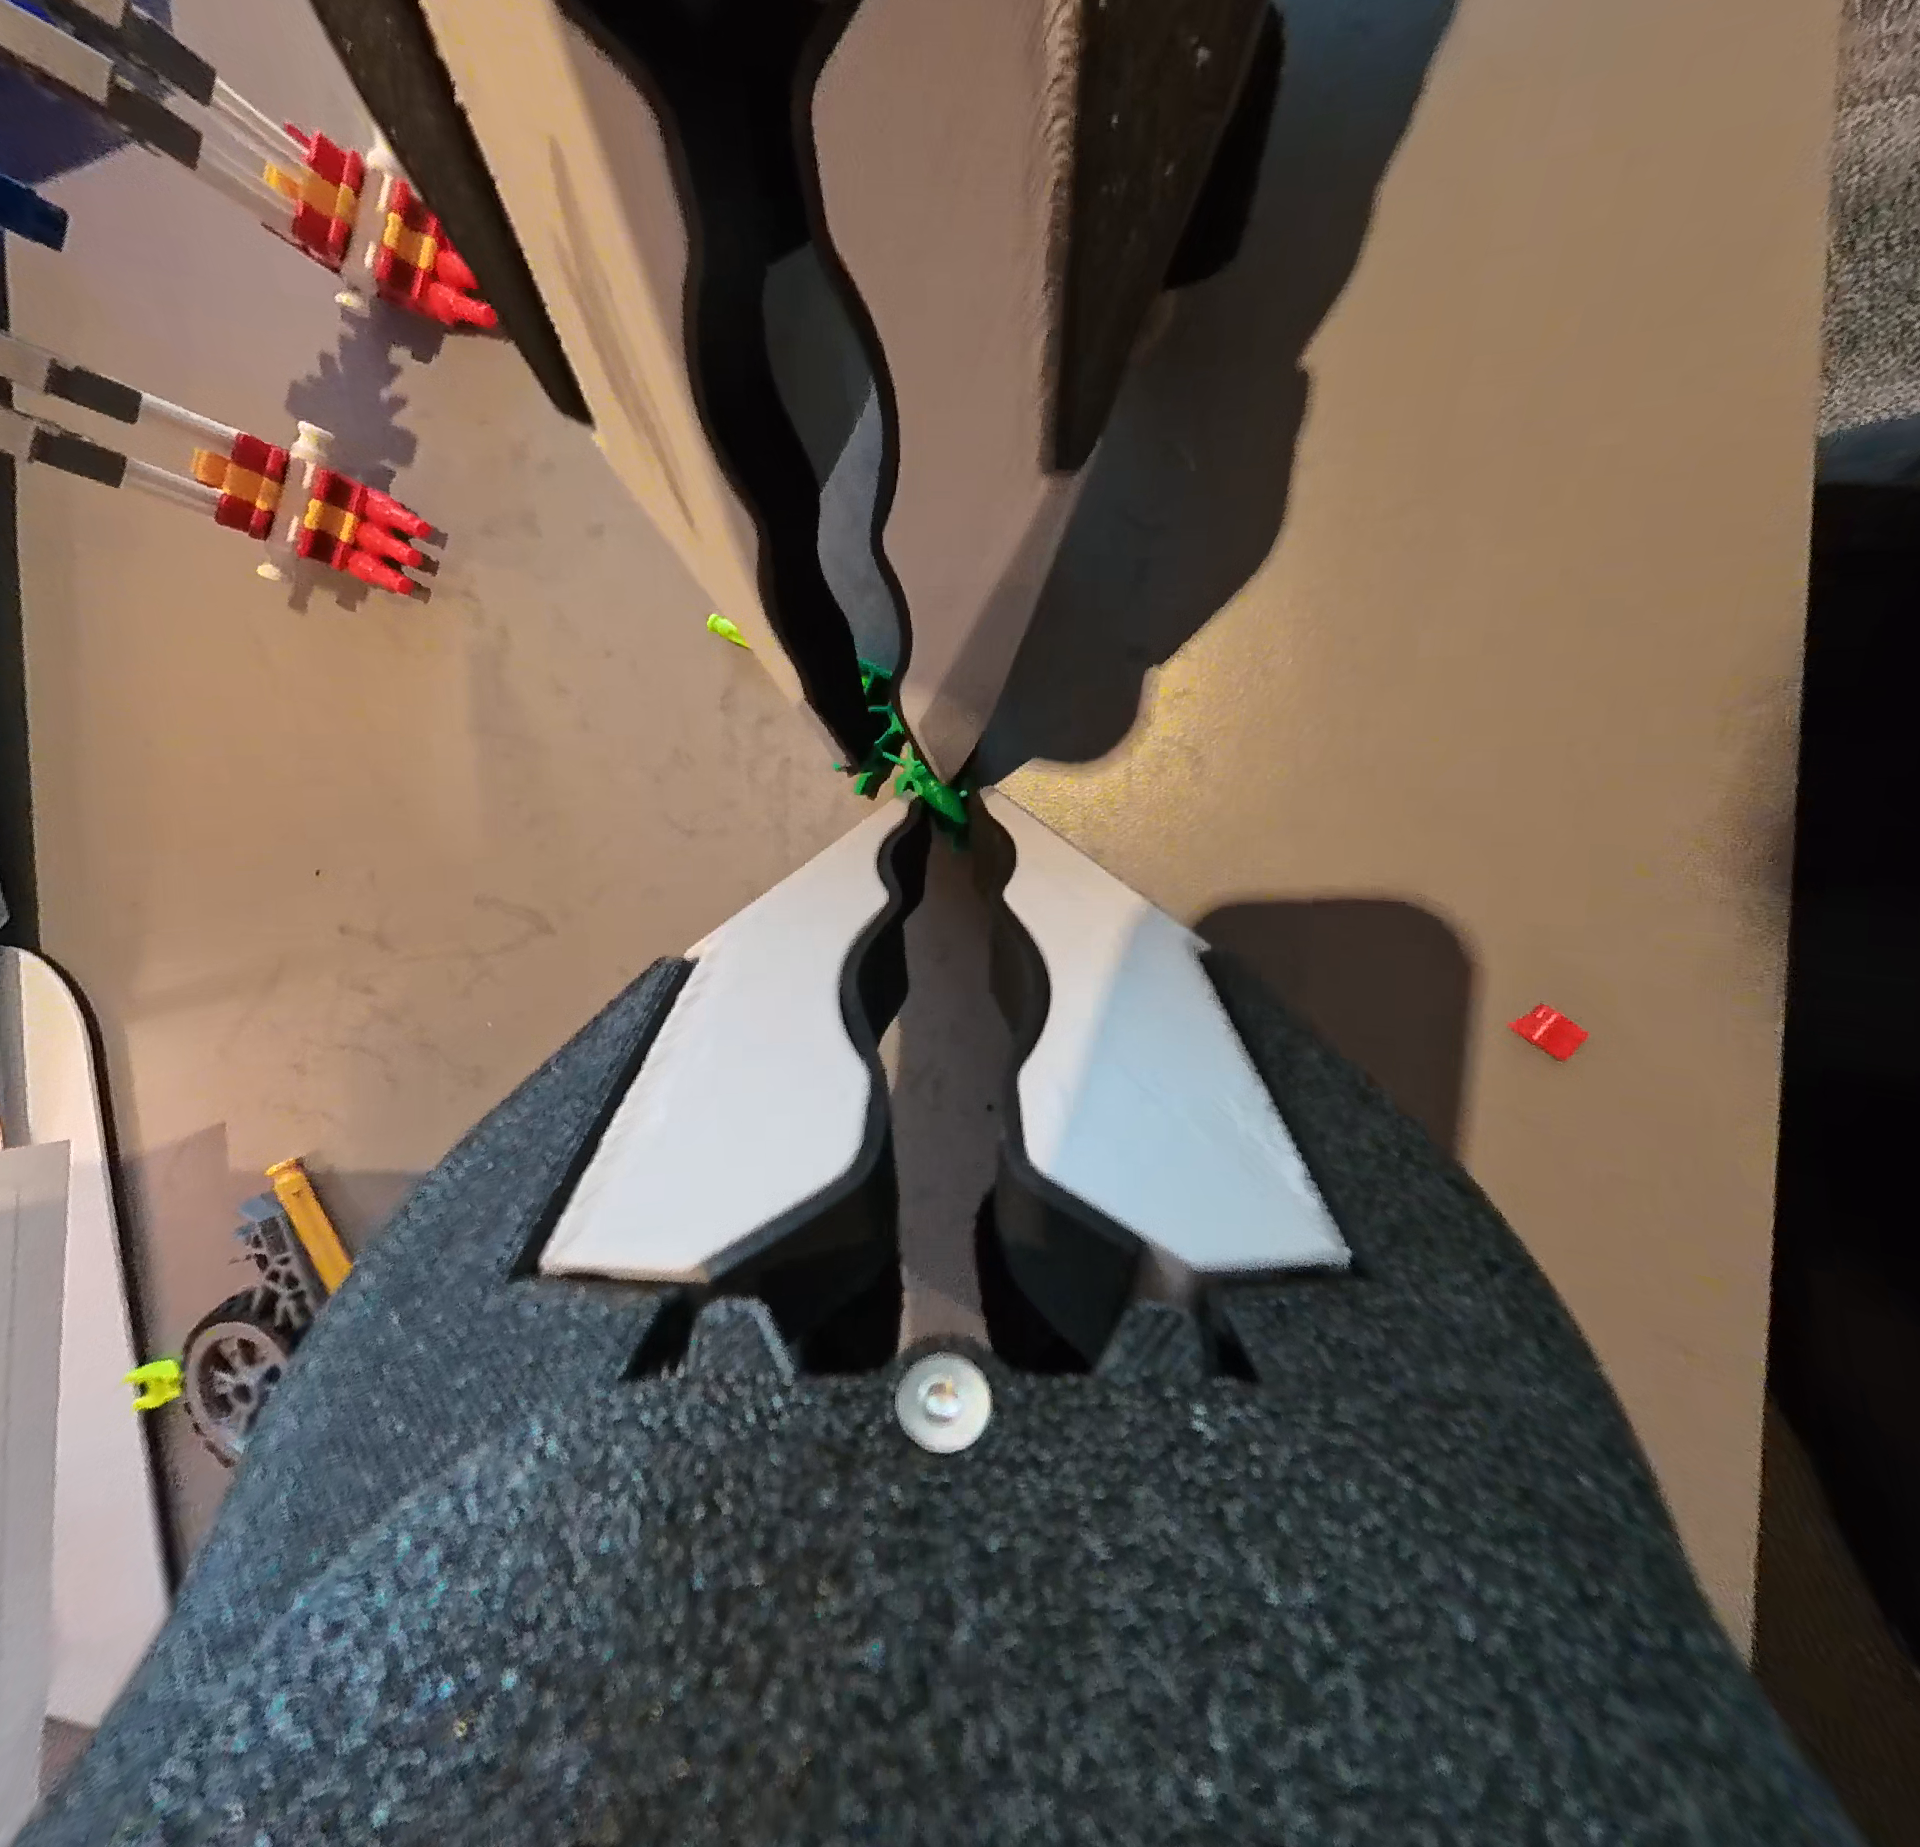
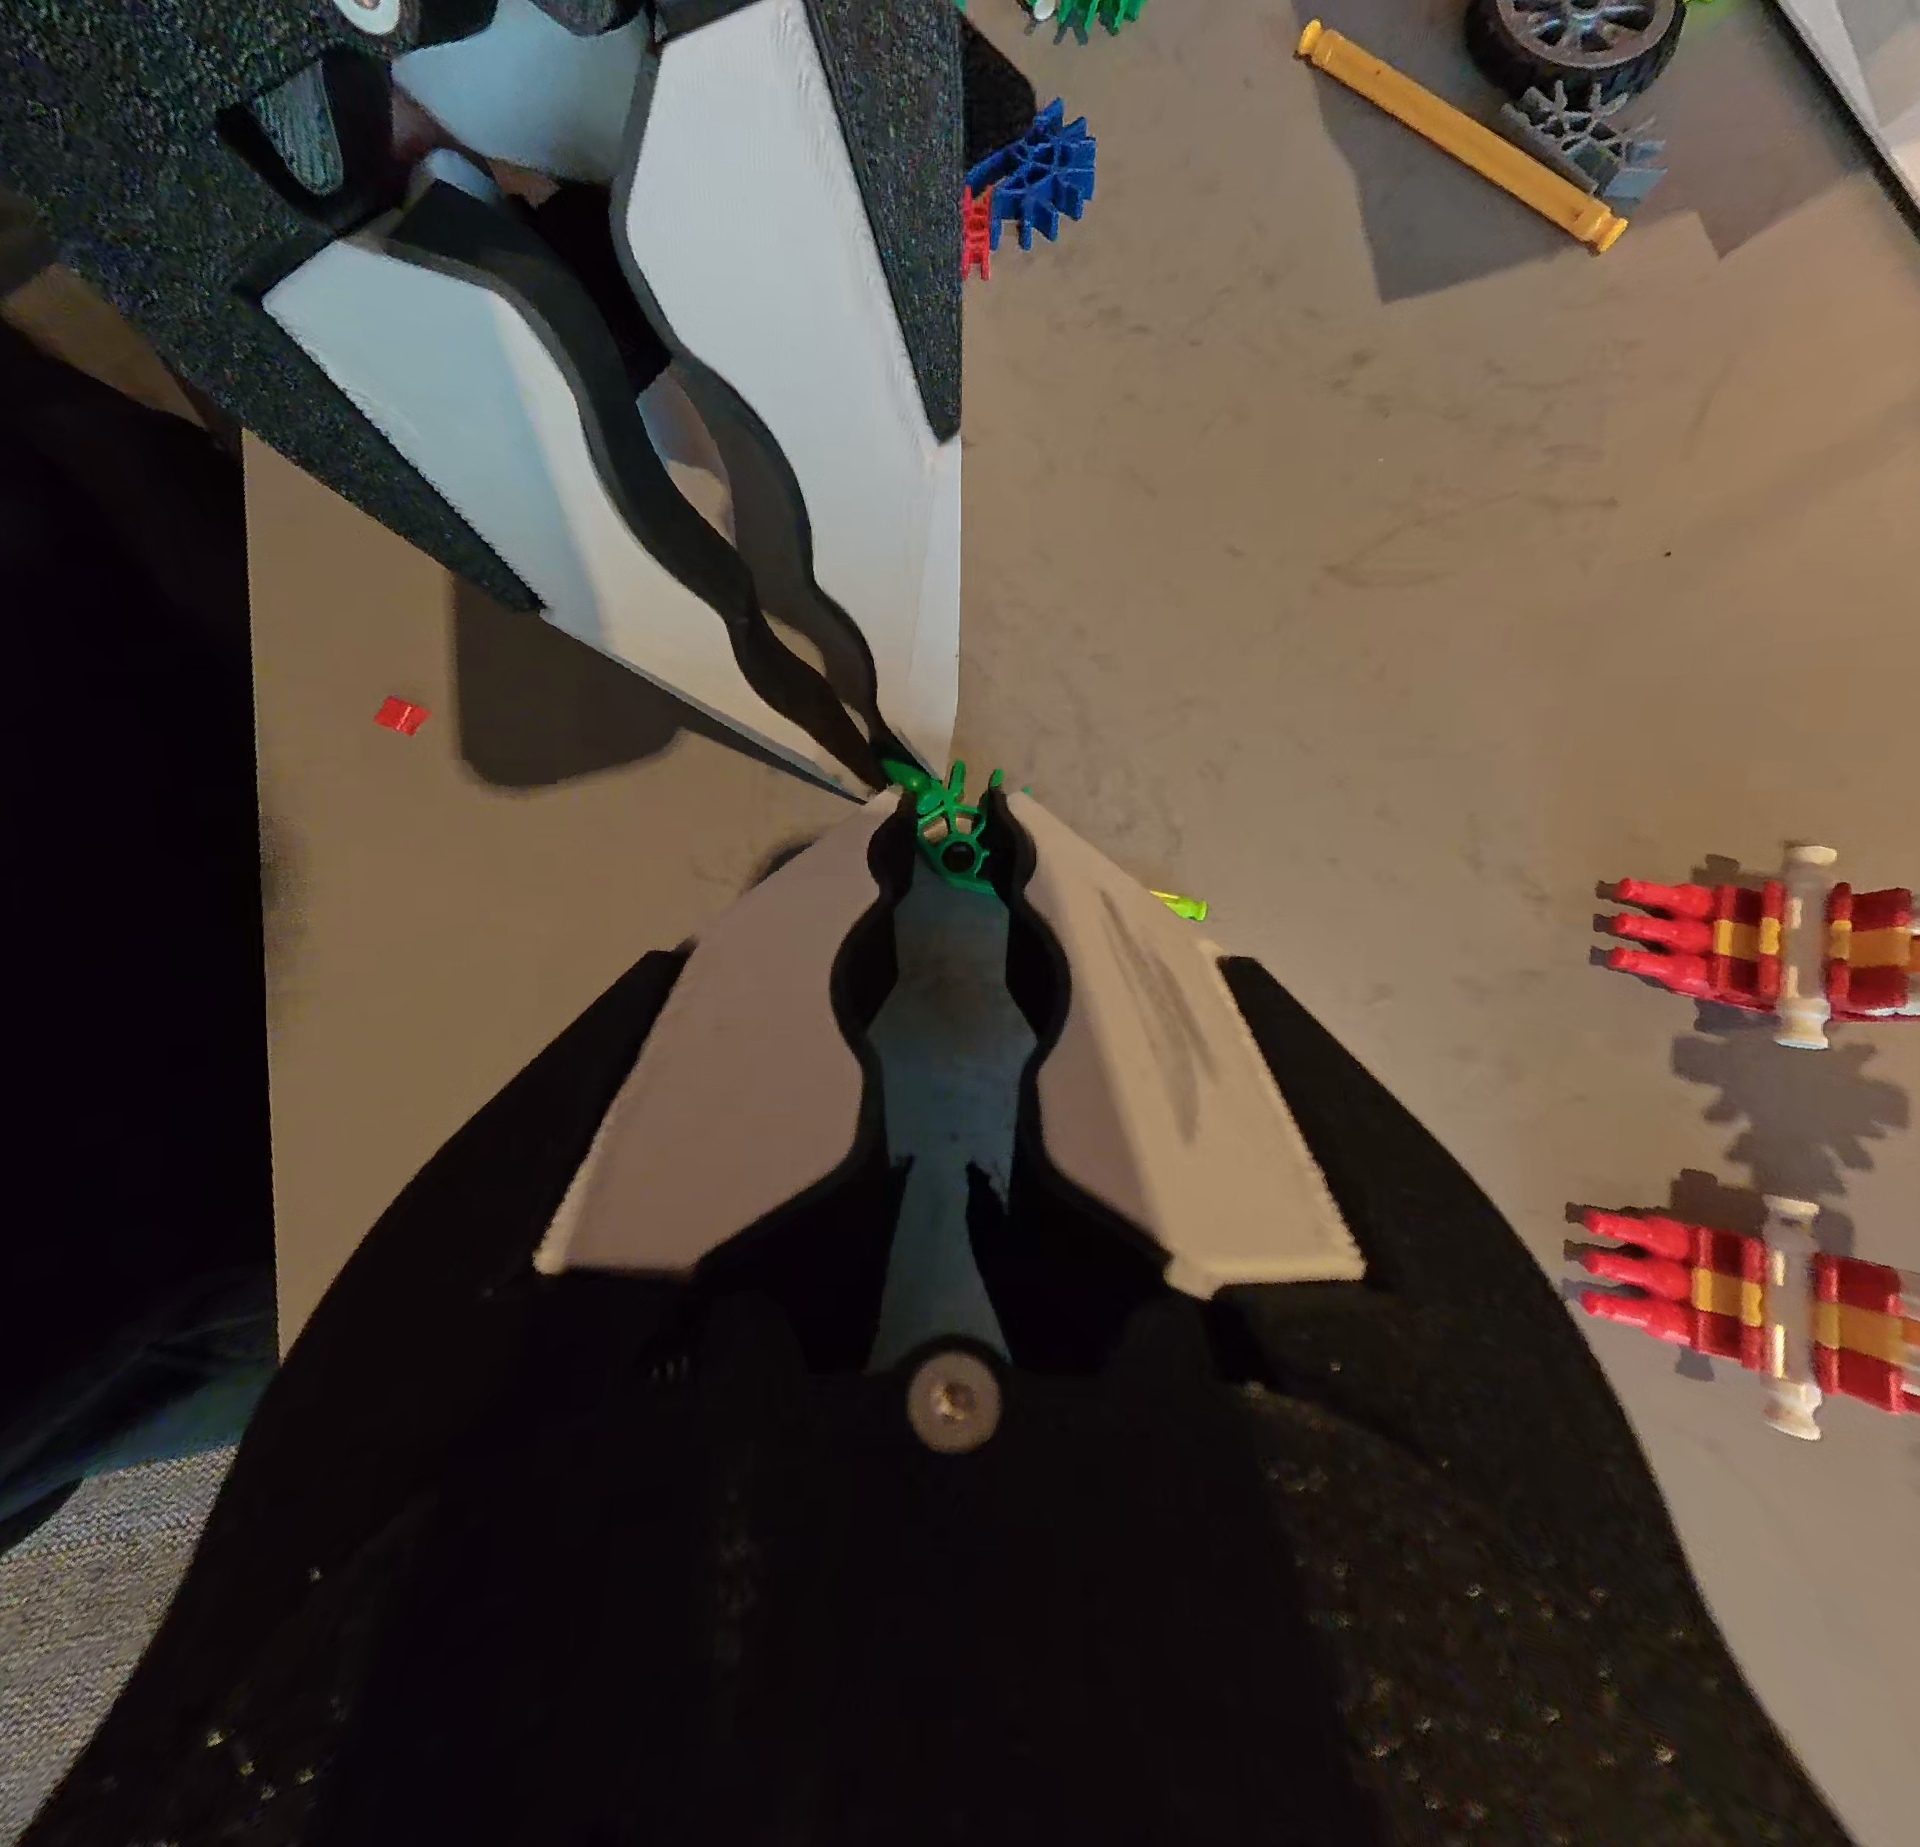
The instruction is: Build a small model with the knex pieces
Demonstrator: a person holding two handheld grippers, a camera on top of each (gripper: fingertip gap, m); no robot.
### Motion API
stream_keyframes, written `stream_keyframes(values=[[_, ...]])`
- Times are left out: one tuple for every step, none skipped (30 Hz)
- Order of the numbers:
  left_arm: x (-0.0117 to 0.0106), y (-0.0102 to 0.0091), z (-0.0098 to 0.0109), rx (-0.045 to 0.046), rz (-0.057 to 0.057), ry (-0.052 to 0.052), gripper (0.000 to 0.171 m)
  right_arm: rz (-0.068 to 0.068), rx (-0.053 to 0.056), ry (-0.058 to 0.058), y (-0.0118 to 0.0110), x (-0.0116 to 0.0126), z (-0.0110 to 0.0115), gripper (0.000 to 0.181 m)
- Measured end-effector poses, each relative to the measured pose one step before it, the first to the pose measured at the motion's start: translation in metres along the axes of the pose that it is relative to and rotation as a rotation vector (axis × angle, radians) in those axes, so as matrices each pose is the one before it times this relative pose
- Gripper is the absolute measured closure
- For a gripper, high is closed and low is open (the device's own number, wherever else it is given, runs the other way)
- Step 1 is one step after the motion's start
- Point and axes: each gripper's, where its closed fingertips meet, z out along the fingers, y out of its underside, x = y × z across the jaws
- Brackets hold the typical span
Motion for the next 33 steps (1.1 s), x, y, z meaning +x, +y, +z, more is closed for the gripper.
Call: stream_keyframes(values=[[0.00018, 0.00008, -0.00005, 0.00950, -0.0058, 0.0001, 0.164, 0.0019, 0.0018, -0.0021, -0.00005, 0.00007, -0.00012, 0.168], [-0.00019, 0.00001, -0.00009, 0.00894, -0.0083, 0.0007, 0.164, -0.0005, 0.0009, 0.0005, 0.00001, 0.00020, 0.00006, 0.168], [-0.00007, -0.00002, -0.00012, 0.00850, -0.0077, 0.0011, 0.163, -0.0001, 0.0016, 0.0003, -0.00016, 0.00035, 0.00002, 0.169], [-0.00027, -0.00002, -0.00018, 0.00731, -0.0028, 0.0005, 0.163, 0.0005, 0.0021, -0.0006, -0.00002, 0.00018, -0.00001, 0.169], [-0.00035, -0.00005, -0.00014, 0.00558, -0.0005, -0.0018, 0.163, -0.0004, 0.0015, 0.0009, -0.00007, 0.00026, 0.00010, 0.170], [-0.00006, -0.00017, -0.00004, 0.00452, -0.0025, -0.0005, 0.163, -0.0011, 0.0001, 0.0013, -0.00009, 0.00026, 0.00008, 0.170], [-0.00031, -0.00036, -0.00019, 0.00522, -0.0010, -0.0019, 0.162, -0.0025, -0.0001, 0.0021, 0.00002, 0.00016, 0.00001, 0.171], [-0.00054, -0.00043, -0.00038, 0.00497, 0.0000, -0.0027, 0.162, 0.0002, 0.0001, 0.0016, -0.00001, 0.00031, 0.00000, 0.171], [-0.00150, -0.00022, -0.00032, 0.00305, -0.0015, -0.0063, 0.161, -0.0005, 0.0000, 0.0055, -0.00008, 0.00080, 0.00007, 0.173], [0.00018, 0.00199, 0.00059, -0.00985, 0.0035, 0.0056, 0.160, -0.0010, -0.0009, 0.0072, 0.00020, 0.00128, 0.00013, 0.176], [0.00072, 0.00094, 0.00073, 0.00036, 0.0061, 0.0049, 0.161, 0.0023, 0.0004, -0.0023, 0.00015, 0.00002, -0.00007, 0.176], [0.00045, 0.00025, 0.00010, 0.00492, -0.0009, 0.0054, 0.162, -0.0029, 0.0013, -0.0012, 0.00010, -0.00006, -0.00005, 0.176], [0.00027, 0.00007, 0.00003, 0.00649, -0.0094, 0.0056, 0.162, -0.0041, 0.0009, 0.0007, 0.00016, -0.00012, -0.00006, 0.176], [0.00036, -0.00002, 0.00007, 0.00859, -0.0158, 0.0080, 0.163, 0.0001, 0.0002, -0.0016, 0.00011, -0.00013, -0.00013, 0.176], [0.00033, -0.00005, 0.00006, 0.00870, -0.0123, 0.0066, 0.164, 0.0026, 0.0024, -0.0047, 0.00008, -0.00015, -0.00030, 0.176], [0.00034, 0.00018, 0.00007, 0.00643, -0.0043, 0.0035, 0.165, 0.0069, 0.0056, -0.0071, 0.00003, -0.00028, -0.00025, 0.175], [0.00031, 0.00019, -0.00006, 0.00378, -0.0038, 0.0016, 0.165, 0.0074, 0.0063, -0.0064, 0.00006, -0.00012, -0.00022, 0.175], [0.00024, -0.00012, 0.00006, 0.00256, -0.0029, 0.0015, 0.166, 0.0056, 0.0044, -0.0060, 0.00018, -0.00044, -0.00033, 0.175], [0.00026, -0.00021, 0.00021, 0.00189, -0.0003, 0.0016, 0.166, 0.0052, 0.0027, -0.0065, 0.00042, -0.00038, -0.00047, 0.175], [0.00138, -0.00022, 0.00019, 0.00099, 0.0013, 0.0087, 0.171, 0.0049, 0.0031, -0.0055, 0.00014, -0.00022, -0.00037, 0.175], [0.00021, -0.00027, 0.00054, 0.00015, -0.0007, 0.0006, 0.171, 0.0045, 0.0022, -0.0043, 0.00006, -0.00003, -0.00022, 0.175], [-0.00006, -0.00008, 0.00006, -0.00171, 0.0036, 0.0000, 0.171, 0.0030, 0.0005, -0.0027, 0.00004, 0.00000, -0.00016, 0.175], [-0.00007, 0.00008, 0.00004, -0.00247, 0.0014, 0.0010, 0.171, 0.0001, -0.0001, -0.0005, 0.00001, -0.00007, -0.00001, 0.175], [-0.00007, -0.00003, 0.00002, -0.00228, -0.0003, 0.0017, 0.171, 0.0002, 0.0000, -0.0004, 0.00000, 0.00003, -0.00001, 0.175], [-0.00011, 0.00006, -0.00014, -0.00192, 0.0036, 0.0001, 0.171, -0.0002, 0.0003, -0.0002, 0.00002, 0.00007, -0.00006, 0.175], [0.00017, 0.00005, -0.00002, -0.00207, 0.0006, 0.0003, 0.171, -0.0004, 0.0001, 0.0001, -0.00001, -0.00006, 0.00002, 0.175], [-0.00017, 0.00014, -0.00035, -0.00323, 0.0036, -0.0024, 0.171, -0.0014, -0.0002, 0.0006, -0.00004, 0.00007, -0.00008, 0.175], [-0.00158, 0.00063, -0.00075, -0.00538, 0.0040, -0.0117, 0.170, -0.0029, 0.0001, 0.0019, -0.00007, 0.00005, -0.00017, 0.176], [-0.00223, 0.00085, -0.00078, -0.00494, 0.0001, -0.0141, 0.169, -0.0018, 0.0000, 0.0020, -0.00005, 0.00010, -0.00005, 0.176], [-0.00076, -0.00034, -0.00085, 0.00472, -0.0088, -0.0024, 0.166, -0.0018, 0.0001, 0.0015, 0.00007, 0.00004, -0.00004, 0.176], [0.00054, -0.00125, -0.00076, 0.00970, -0.0168, 0.0064, 0.162, -0.0049, -0.0001, 0.0026, -0.00002, 0.00000, -0.00002, 0.176], [0.00073, -0.00147, -0.00041, 0.01156, -0.0107, 0.0043, 0.160, -0.0071, -0.0005, 0.0040, -0.00010, 0.00006, 0.00012, 0.176], [0.00006, -0.00082, 0.00038, 0.00566, -0.0088, -0.0009, 0.159, -0.0050, -0.0008, 0.0031, -0.00007, -0.00012, 0.00009, 0.175]])
